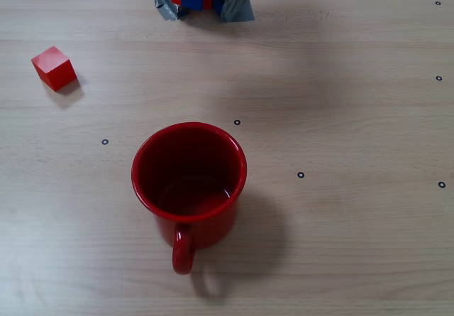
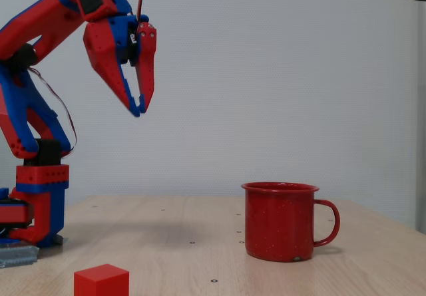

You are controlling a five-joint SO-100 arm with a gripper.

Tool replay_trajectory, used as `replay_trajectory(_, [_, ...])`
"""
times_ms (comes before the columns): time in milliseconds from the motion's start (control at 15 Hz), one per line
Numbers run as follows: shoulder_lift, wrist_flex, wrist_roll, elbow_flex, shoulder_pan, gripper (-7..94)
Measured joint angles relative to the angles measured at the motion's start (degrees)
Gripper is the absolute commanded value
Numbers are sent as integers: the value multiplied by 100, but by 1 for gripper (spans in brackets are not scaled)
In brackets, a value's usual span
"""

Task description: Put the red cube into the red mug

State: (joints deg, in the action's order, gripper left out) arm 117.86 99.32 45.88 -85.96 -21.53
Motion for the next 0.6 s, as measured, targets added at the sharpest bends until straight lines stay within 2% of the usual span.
replay_trajectory(267, [-501, 352, 1573, 237, -773, 0])
replay_trajectory(400, [-861, 360, 2021, 246, -1274, 0])
replay_trajectory(600, [-1257, 26, 2153, -123, -1907, 0])
